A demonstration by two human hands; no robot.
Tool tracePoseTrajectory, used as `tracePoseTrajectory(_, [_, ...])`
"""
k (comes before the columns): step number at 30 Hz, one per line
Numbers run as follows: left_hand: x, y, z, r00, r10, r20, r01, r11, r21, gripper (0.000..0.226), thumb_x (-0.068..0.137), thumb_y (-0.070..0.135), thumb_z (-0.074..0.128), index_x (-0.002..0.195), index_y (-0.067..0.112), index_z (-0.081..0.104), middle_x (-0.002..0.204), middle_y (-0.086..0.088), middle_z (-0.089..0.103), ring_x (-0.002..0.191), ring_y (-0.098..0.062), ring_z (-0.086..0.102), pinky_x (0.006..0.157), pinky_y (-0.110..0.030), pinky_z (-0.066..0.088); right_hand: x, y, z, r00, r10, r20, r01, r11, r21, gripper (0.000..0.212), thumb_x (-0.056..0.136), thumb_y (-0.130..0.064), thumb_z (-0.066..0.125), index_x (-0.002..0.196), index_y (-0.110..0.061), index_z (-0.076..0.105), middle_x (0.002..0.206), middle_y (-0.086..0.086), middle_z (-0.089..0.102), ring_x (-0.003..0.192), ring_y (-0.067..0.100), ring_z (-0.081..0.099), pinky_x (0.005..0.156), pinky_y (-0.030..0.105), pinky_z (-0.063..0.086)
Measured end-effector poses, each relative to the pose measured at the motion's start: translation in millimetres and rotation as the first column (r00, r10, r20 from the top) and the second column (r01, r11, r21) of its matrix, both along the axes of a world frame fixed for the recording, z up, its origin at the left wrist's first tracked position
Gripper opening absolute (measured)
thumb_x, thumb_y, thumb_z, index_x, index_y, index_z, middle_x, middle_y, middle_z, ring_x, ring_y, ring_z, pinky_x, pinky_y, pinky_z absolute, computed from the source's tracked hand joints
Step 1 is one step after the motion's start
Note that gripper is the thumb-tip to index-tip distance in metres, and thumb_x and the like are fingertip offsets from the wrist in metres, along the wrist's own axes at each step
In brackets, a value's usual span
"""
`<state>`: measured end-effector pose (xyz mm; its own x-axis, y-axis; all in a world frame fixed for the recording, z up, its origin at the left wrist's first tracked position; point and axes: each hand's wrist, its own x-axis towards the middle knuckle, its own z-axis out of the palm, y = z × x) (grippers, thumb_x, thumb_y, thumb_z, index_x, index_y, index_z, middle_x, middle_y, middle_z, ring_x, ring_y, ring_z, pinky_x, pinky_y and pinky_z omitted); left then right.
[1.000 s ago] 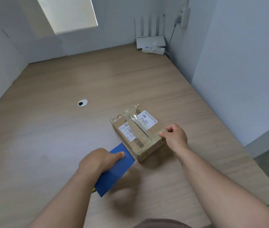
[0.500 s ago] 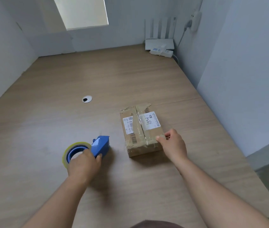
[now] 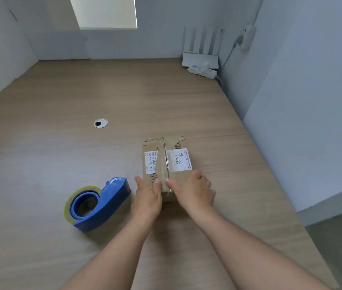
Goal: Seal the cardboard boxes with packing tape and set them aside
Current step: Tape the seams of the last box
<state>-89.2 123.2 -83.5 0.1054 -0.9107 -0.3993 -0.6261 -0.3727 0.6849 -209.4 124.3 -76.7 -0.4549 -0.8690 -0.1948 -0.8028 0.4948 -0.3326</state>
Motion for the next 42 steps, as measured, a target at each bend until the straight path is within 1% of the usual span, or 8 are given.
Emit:
tracePoseTrajectory(4, [8.8,-3.7,-3.4,0.999,0.011,-0.046,-0.009,0.998,0.057,0.062,0.103,0.043,0.022,0.154,0.017,0.0,0.152,-0.014,0.033,0.139,-0.034,0.032,0.111,-0.041,0.028,-38.1,-10.9,-9.9,0.976,0.049,0.214,-0.037,0.998,-0.059,0.036,0.099,-0.042,0.042,0.095,-0.008,0.053,0.107,0.017,0.064,0.104,0.034,0.057,0.076,0.035,0.039])
tracePoseTrajectory(8, [27.6,-9.4,4.0,0.978,-0.202,-0.048,0.202,0.979,-0.014,0.064,0.1,0.05,0.023,0.148,0.039,-0.019,0.139,-0.009,0.049,0.122,-0.03,0.051,0.105,-0.036,0.036,-64.3,-15.7,-0.6,0.923,0.202,0.328,-0.203,0.979,-0.032,0.051,0.099,-0.04,0.041,0.143,-0.015,0.039,0.136,0.013,0.054,0.122,0.031,0.051,0.098,0.035,0.041])
tracePoseTrajectory(12, [33.7,-17.9,8.6,0.794,-0.511,0.329,0.522,0.851,0.06,0.086,0.087,0.07,0.033,0.148,0.038,-0.018,0.137,-0.006,0.054,0.112,-0.026,0.06,0.093,-0.034,0.049,-50.9,-16.8,25.8,0.798,0.592,-0.118,-0.563,0.8,0.204,0.104,0.073,-0.082,0.046,0.152,-0.024,0.009,0.129,0.008,0.06,0.116,0.029,0.057,0.087,0.037,0.044])
tracePoseTrajectory(17, [31.7,-20.0,7.4,0.594,-0.526,0.609,0.613,0.786,0.082,0.091,0.089,0.069,0.032,0.149,0.027,-0.02,0.116,-0.006,0.064,0.094,-0.022,0.064,0.075,-0.032,0.051,-50.1,-16.2,18.3,0.612,0.741,-0.275,-0.708,0.669,0.226,0.092,0.088,-0.064,0.047,0.151,-0.011,0.007,0.128,0.014,0.058,0.111,0.032,0.057,0.082,0.038,0.044])
tracePoseTrajectory(26, [63.8,-29.3,20.0,0.656,-0.711,0.254,0.682,0.702,0.203,0.084,0.098,0.034,0.043,0.141,0.045,-0.028,0.128,-0.005,0.058,0.102,-0.017,0.059,0.095,-0.022,0.042,-88.0,-10.4,15.5,0.511,0.857,-0.069,-0.819,0.51,0.265,0.08,0.096,-0.018,0.044,0.15,-0.032,-0.013,0.129,0.012,0.047,0.114,0.029,0.048,0.091,0.037,0.043])
tracePoseTrajectory(32, [63.2,-38.5,31.4,0.521,-0.764,0.381,0.741,0.626,0.242,0.086,0.096,0.037,0.045,0.145,0.039,-0.025,0.119,0.0,0.061,0.103,-0.018,0.056,0.096,-0.026,0.042,-87.1,-25.9,26.8,0.442,0.875,-0.197,-0.847,0.479,0.228,0.062,0.094,-0.032,0.052,0.148,-0.029,0.021,0.126,0.006,0.056,0.113,0.027,0.052,0.087,0.04,0.046])
tracePoseTrajectory(38, [58.6,-35.7,24.7,0.548,-0.69,0.473,0.721,0.676,0.151,0.079,0.098,0.041,0.046,0.151,0.033,-0.012,0.106,-0.005,0.063,0.085,-0.016,0.052,0.082,-0.023,0.042,-80.0,-22.0,17.3,0.406,0.862,-0.303,-0.86,0.473,0.194,0.062,0.091,-0.034,0.057,0.143,-0.014,0.03,0.125,0.007,0.055,0.111,0.029,0.052,0.08,0.037,0.043])
tracePoseTrajectory(42, [50.1,-38.4,23.3,0.577,-0.641,0.506,0.673,0.724,0.149,0.08,0.092,0.047,0.055,0.152,0.032,0.005,0.109,-0.008,0.061,0.094,-0.022,0.059,0.079,-0.027,0.043,-81.3,-16.8,-2.4,0.403,0.817,-0.412,-0.897,0.441,-0.001,0.073,0.048,-0.035,0.09,0.106,-0.01,0.053,0.072,0.001,0.064,0.06,0.023,0.061,0.043,0.024,0.04])
